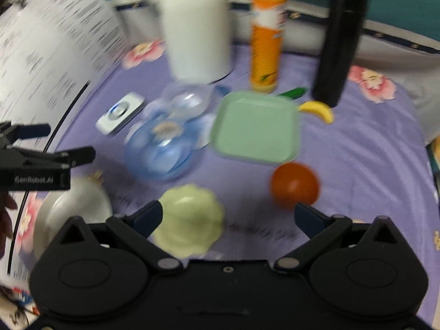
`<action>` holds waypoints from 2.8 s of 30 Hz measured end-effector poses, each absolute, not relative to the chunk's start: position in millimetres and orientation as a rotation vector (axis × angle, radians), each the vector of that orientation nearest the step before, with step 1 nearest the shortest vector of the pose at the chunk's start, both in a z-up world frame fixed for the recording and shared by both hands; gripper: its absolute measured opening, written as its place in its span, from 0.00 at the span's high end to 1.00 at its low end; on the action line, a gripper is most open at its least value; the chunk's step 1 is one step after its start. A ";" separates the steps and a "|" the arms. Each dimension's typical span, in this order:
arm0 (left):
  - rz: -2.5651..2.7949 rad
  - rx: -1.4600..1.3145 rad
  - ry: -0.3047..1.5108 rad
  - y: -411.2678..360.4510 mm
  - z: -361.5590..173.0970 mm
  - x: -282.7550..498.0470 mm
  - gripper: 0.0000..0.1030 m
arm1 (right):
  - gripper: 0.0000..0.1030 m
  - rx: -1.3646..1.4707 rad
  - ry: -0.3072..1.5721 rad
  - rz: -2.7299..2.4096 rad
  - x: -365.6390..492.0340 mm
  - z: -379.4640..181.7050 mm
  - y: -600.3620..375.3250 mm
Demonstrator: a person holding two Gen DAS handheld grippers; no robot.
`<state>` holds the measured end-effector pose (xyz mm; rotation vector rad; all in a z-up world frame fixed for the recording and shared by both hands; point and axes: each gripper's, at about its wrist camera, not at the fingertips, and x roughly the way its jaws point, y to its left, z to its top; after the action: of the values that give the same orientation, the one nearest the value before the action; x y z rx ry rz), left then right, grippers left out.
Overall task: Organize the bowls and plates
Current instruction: 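Move both tools toward the pale green square plate, then grip the green square plate edge with the left tool while the right tool grips it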
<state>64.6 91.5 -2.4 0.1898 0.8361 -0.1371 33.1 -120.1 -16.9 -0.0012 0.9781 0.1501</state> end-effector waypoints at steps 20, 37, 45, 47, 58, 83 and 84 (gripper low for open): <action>-0.345 0.222 0.897 -27.2 -29.7 147.8 0.24 | 0.26 0.222 1.011 0.018 138.2 -74.0 -234.3; -0.385 0.224 0.945 -47.8 -52.8 172.4 0.45 | 0.90 0.258 1.036 0.033 168.3 -115.9 -226.1; -0.350 0.267 1.011 -65.8 -73.7 179.9 0.45 | 0.90 0.283 1.025 0.016 165.2 -115.8 -233.4; -0.343 0.263 1.031 -67.5 -78.4 181.4 0.48 | 0.90 0.275 1.024 0.016 165.4 -115.6 -232.0; -0.336 0.219 1.108 -63.4 -93.8 191.5 0.63 | 0.87 0.261 1.023 0.027 165.2 -115.6 -232.5; -0.281 0.203 1.010 -53.1 -66.1 197.8 0.78 | 0.67 0.193 0.995 0.033 163.7 -90.7 -198.3; -0.281 0.197 1.003 -51.2 -61.1 197.3 0.78 | 0.67 0.196 0.991 0.035 162.1 -86.3 -197.7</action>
<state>197.3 -51.2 -61.1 0.1968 1.0034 -0.2809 162.1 -197.7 -86.3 0.1960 0.9908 0.0346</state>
